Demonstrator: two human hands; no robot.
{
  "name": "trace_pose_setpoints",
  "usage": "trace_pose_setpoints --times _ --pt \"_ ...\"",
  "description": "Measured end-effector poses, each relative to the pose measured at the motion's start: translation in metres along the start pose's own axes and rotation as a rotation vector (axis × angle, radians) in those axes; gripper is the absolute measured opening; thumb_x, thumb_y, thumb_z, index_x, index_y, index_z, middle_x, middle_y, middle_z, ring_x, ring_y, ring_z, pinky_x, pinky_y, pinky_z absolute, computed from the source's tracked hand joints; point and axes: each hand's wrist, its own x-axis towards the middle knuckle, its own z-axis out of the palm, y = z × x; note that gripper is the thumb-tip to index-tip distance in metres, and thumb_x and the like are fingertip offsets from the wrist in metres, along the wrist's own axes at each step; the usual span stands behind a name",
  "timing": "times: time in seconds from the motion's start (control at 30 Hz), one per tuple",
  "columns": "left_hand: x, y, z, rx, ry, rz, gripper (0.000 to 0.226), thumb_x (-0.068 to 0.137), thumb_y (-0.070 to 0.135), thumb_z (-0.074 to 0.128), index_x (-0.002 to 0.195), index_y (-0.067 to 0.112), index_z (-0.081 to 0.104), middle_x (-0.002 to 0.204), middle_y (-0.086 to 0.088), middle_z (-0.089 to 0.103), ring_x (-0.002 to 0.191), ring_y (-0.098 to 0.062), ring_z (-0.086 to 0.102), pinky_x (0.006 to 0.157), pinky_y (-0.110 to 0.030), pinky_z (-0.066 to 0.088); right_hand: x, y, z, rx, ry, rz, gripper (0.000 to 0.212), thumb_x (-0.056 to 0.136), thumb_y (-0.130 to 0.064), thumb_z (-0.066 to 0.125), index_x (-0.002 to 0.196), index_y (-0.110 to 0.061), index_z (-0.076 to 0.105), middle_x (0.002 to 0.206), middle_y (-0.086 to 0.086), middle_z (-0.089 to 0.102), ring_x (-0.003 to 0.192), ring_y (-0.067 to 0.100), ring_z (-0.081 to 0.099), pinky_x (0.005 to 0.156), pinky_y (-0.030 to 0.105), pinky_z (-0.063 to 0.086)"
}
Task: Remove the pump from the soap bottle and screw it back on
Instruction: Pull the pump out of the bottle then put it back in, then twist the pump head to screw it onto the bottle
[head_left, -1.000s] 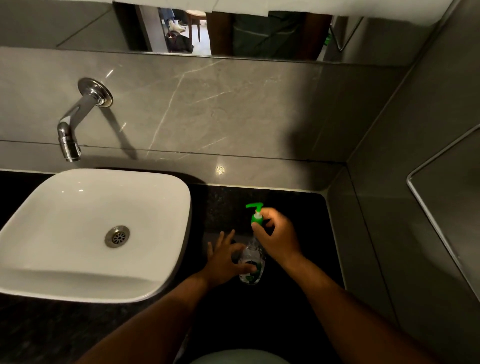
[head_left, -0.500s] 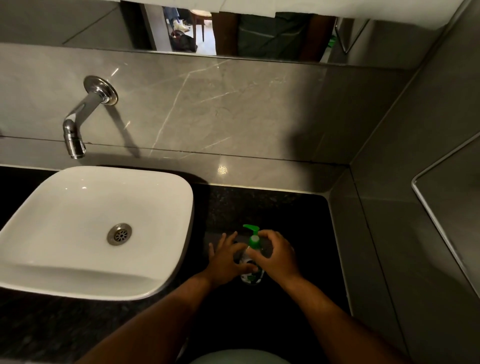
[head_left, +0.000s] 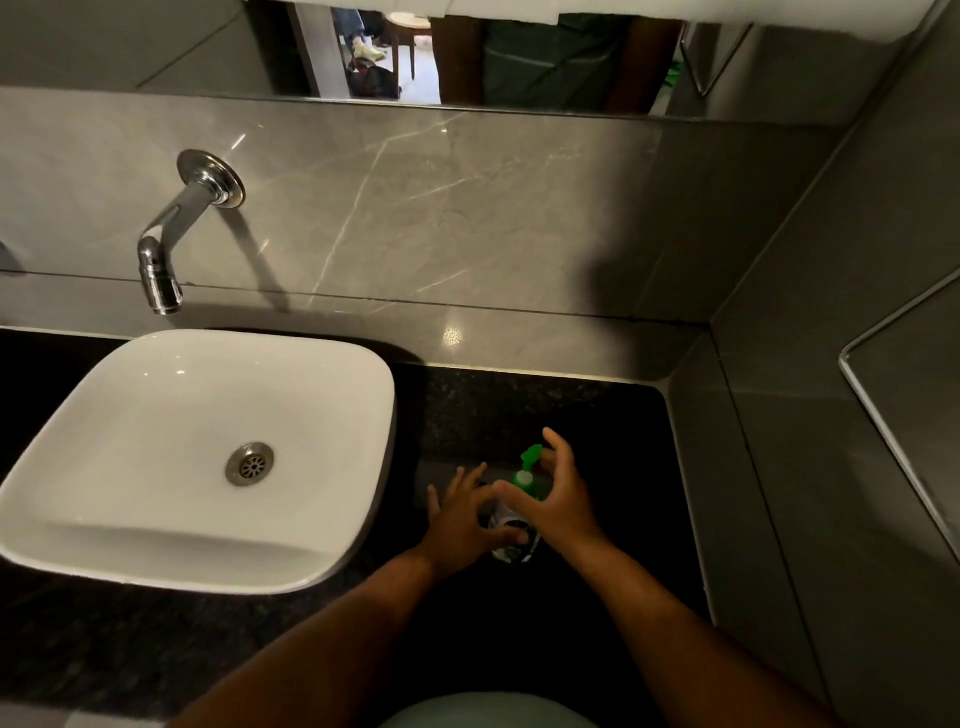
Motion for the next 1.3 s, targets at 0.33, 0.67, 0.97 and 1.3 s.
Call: trace_pose_setpoints --times 0.33,0.67,0.97,1.3 --pt "-0.0007 0.0007 0.0049 -0.013 0.018 0.005 0.082 0.052 0.086 0.056 0.125 0.049 0.047 0.156 0.009 0.018 0.144 -0.018 0.001 0.107 -0.059 -0.016 -0.0024 -0.0005 0.0023 0.013 0.105 -0.048 0.080 0.061 -0.029 0.089 0.127 -0.026 0.043 0.110 -0.020 0.048 0.099 -0.019 0.049 0.075 -0.003 0.039" --pt "-0.0024 0.0017 0.0046 -0.017 0.054 -0.046 0.080 0.050 0.087 0.056 0.120 0.049 0.051 0.156 0.007 0.021 0.143 -0.016 0.003 0.107 -0.060 -0.014 -0.0044 0.0029 0.0038 -0.013 0.135 -0.093 0.079 0.062 -0.025 0.089 0.127 -0.025 0.044 0.091 -0.008 0.052 0.081 -0.009 0.052 0.070 0.003 0.040" --pt "-0.0012 0.0022 0.0046 -0.016 0.048 -0.052 0.082 0.052 0.087 0.057 0.124 0.049 0.048 0.155 0.009 0.022 0.143 -0.017 0.003 0.106 -0.060 -0.014 -0.0004 0.0060 0.0025 -0.019 0.139 -0.076 0.077 0.064 -0.024 0.088 0.126 -0.029 0.043 0.085 -0.008 0.052 0.077 -0.010 0.051 0.070 0.005 0.041" --pt "-0.0023 0.0008 0.0034 -0.009 0.024 -0.047 0.081 0.053 0.087 0.056 0.123 0.049 0.049 0.156 0.008 0.020 0.143 -0.016 0.002 0.106 -0.060 -0.015 -0.0010 0.0039 0.0015 -0.018 0.085 -0.071 0.075 0.068 -0.020 0.085 0.132 -0.021 0.045 0.099 -0.014 0.055 0.090 -0.022 0.051 0.074 -0.002 0.039"
